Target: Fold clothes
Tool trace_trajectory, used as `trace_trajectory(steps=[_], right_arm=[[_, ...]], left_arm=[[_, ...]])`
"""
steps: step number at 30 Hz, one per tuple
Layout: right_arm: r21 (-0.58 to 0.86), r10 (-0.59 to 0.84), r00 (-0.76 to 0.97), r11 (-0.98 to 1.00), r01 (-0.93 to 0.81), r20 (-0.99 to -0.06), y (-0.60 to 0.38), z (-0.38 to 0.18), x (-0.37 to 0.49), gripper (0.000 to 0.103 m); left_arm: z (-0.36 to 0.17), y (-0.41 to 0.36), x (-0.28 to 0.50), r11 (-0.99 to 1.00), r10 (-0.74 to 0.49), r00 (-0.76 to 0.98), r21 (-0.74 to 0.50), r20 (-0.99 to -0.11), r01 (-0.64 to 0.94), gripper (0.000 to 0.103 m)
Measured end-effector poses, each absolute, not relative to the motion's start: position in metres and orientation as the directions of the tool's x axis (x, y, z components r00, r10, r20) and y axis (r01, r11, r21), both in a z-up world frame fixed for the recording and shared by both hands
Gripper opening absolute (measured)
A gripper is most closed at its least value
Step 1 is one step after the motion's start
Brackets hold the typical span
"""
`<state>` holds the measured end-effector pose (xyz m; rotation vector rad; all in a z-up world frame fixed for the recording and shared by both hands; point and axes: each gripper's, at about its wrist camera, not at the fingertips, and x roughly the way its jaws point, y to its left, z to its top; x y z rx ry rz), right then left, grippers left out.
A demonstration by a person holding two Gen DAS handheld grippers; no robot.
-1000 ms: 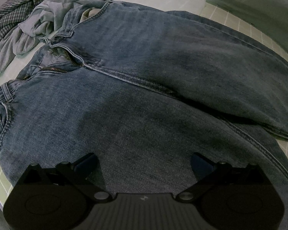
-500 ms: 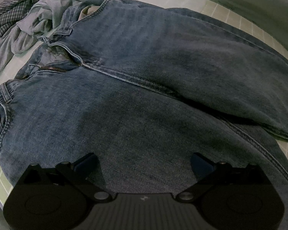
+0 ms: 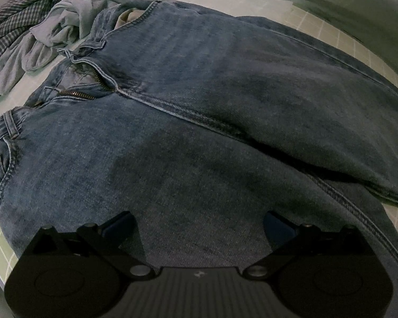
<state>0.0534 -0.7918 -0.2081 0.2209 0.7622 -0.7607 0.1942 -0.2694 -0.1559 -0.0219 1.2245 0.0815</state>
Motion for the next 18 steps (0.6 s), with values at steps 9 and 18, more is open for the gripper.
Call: trace_trajectory(steps=[9,18], right_arm=[[0.025,-0.473,0.437,0.656,0.754,-0.765,-0.733,-0.195,-0.018,0.091],[0.067,-0.462,0.433,0.62,0.782,-0.774,-0.643,-0.176,-0.121,0.095]], left_arm=[[-0.154,-0.268,0.182,0.998,0.037,0.363,0.017,-0.931,-0.059,0.103],[-0.13,-0.246,0.128,0.998,-0.05,0.444,-0.059,-0.895,-0.006,0.103]])
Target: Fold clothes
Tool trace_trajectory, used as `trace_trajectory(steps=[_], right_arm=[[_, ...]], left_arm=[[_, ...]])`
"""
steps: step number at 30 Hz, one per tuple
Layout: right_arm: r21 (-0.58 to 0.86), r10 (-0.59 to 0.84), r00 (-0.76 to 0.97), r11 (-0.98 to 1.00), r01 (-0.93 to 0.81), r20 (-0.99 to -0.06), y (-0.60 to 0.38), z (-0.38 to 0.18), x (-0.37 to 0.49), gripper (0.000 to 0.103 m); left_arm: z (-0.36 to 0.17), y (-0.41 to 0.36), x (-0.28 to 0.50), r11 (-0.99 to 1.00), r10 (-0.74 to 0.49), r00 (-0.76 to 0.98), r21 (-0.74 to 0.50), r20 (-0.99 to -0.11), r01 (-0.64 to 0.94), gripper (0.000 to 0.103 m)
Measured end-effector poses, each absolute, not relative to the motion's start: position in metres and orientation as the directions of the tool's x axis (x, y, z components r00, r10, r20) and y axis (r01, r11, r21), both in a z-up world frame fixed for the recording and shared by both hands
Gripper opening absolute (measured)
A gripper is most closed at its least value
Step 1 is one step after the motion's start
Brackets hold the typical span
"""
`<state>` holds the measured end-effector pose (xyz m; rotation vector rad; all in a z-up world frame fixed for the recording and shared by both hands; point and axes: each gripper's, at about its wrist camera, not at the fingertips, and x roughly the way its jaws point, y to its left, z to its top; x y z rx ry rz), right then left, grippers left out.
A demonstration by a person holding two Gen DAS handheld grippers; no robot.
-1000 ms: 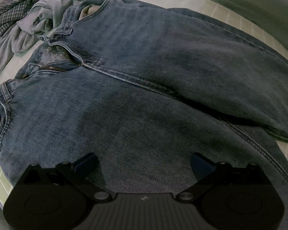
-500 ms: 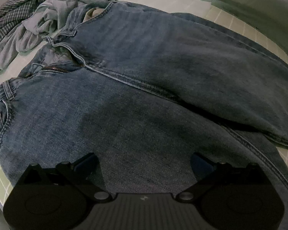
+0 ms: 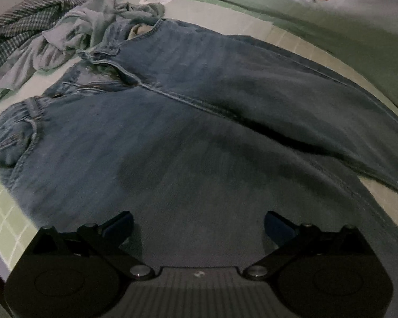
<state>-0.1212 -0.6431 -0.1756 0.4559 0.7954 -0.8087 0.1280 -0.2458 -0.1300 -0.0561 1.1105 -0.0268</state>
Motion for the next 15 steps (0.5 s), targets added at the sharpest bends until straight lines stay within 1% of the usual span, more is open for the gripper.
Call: trace_trajectory(steps=[3,15], right_arm=[[0.026,-0.491,0.407,0.614,0.789,-0.77,-0.621,-0.175,-0.146,0.096],[-0.007,-0.504,0.345,0.572,0.82,-0.792,-0.584,-0.173,-0.202,0.097]], left_arm=[[-0.125,-0.243,0.112,0.998,-0.069,0.459,-0.065,-0.886,0.023,0.103],[-0.113,-0.245,0.065,0.987,-0.098,0.463,-0.026,-0.881,0.16,0.103]])
